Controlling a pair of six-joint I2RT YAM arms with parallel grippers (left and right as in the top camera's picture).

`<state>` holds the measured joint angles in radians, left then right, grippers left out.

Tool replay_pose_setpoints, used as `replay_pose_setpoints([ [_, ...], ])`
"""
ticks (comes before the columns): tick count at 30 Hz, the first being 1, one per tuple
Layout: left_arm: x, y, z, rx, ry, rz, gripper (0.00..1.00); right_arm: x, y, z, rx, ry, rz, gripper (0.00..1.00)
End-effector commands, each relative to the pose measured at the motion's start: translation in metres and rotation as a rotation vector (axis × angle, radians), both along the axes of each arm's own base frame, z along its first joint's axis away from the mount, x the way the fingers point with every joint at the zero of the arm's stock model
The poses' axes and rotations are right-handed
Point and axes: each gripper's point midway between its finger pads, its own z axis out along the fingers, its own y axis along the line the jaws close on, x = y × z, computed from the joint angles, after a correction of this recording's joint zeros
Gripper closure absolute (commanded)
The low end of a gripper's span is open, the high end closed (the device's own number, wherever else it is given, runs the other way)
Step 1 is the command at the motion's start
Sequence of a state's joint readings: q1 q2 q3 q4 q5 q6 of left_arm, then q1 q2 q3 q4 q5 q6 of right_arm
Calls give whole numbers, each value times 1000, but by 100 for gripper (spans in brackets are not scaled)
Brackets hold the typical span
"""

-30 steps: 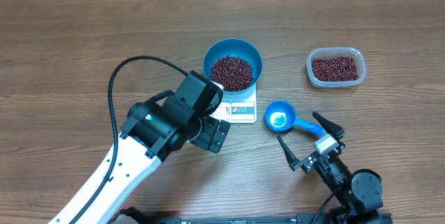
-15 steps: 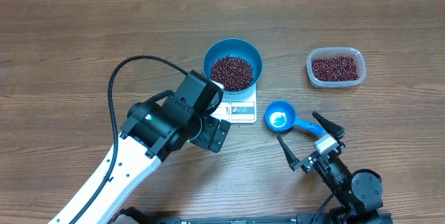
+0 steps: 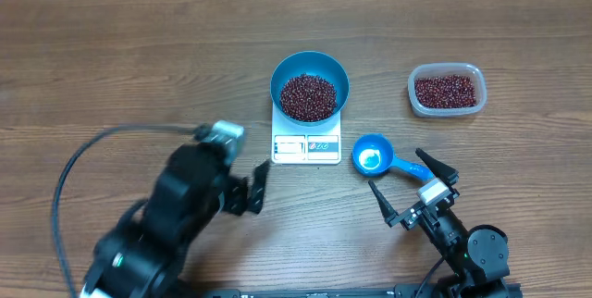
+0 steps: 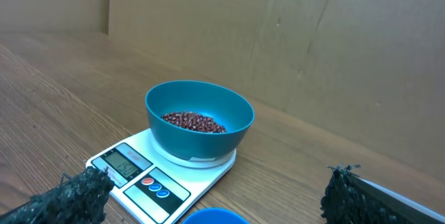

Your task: Scoop item into bowl and weigh 150g on scale

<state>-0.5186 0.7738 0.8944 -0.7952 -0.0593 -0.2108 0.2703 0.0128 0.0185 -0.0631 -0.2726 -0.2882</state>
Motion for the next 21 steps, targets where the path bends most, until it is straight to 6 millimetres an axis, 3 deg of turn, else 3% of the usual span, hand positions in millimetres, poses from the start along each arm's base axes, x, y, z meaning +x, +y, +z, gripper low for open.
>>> replay_pose_setpoints([
  [1,-16,17,-22,-71,-30,34,1,0,0,-2,11,2,-3,0],
  [7,-30,35,-45,-197,-148,108,1,0,0,-2,11,2,-3,0],
  [13,-21,40,-65,-326,-245,176,0,0,0,-2,11,2,-3,0],
  [21,3,44,-54,-457,-511,198,0,0,0,-2,11,2,-3,0],
])
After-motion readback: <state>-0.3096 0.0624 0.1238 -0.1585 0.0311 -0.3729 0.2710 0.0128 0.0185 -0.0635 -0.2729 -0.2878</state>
